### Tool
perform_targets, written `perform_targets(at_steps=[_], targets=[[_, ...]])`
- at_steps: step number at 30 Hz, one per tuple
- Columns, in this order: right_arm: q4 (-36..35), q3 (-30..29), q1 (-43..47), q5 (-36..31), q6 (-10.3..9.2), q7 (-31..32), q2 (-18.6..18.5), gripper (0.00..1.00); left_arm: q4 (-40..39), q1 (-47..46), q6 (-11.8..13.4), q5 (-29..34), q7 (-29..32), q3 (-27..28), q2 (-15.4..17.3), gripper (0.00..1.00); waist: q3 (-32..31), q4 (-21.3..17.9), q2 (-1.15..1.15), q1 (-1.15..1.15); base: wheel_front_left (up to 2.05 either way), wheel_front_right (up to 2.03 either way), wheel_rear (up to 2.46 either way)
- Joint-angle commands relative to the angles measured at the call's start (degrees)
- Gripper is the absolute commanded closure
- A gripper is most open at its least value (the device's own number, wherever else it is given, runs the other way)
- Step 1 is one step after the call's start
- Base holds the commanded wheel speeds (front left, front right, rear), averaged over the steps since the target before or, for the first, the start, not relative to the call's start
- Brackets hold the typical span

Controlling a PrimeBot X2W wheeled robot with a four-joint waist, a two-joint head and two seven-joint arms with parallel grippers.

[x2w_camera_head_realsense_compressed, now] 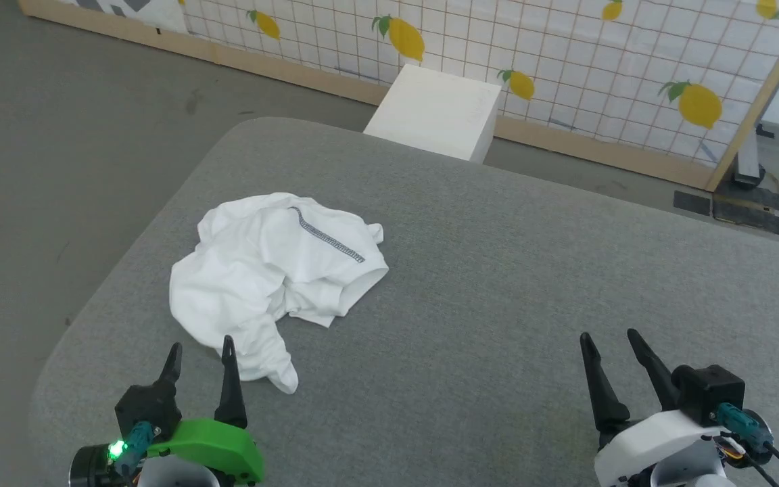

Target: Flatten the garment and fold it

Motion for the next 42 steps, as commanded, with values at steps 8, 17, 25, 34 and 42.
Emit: perform_targets(at_steps=[8, 17, 25, 34, 42], targets=[[2.3, 0.4, 0.2, 1.4, -0.06, -1.4, 0.0, 0.00, 1.1, 0.8, 0.8, -1.0, -1.4, -0.2, -0.1, 0.00, 0.1, 2.4, 0.00, 0.00, 0.00, 0.00, 0.00], [3.8, 0.7, 0.2, 1.8, -0.07, -2.5, 0.0, 0.00, 1.6, 1.3, 1.4, -1.6, -2.4, -0.3, -0.2, 0.00, 0.2, 4.5, 0.00, 0.00, 0.00, 0.00, 0.00], [5.1, 0.7, 0.1, 2.3, -0.07, -3.2, 0.0, 0.00, 2.3, 1.9, 1.8, -2.4, -3.4, -0.3, -0.2, 0.00, 0.1, 6.3, 0.00, 0.00, 0.00, 0.00, 0.00], [6.3, 0.5, 0.5, 2.7, -0.08, -4.0, 0.0, 0.00, 2.9, 2.4, 2.3, -3.0, -4.4, -0.6, -0.2, 0.00, -0.2, 8.5, 0.00, 0.00, 0.00, 0.00, 0.00], [6.4, 0.0, 0.6, 1.0, -0.08, -4.4, 0.0, 0.00, 3.3, 2.6, 2.8, -3.9, -5.5, -0.5, -0.2, 0.00, -0.2, 10.6, 0.00, 0.00, 0.00, 0.00, 0.00]])
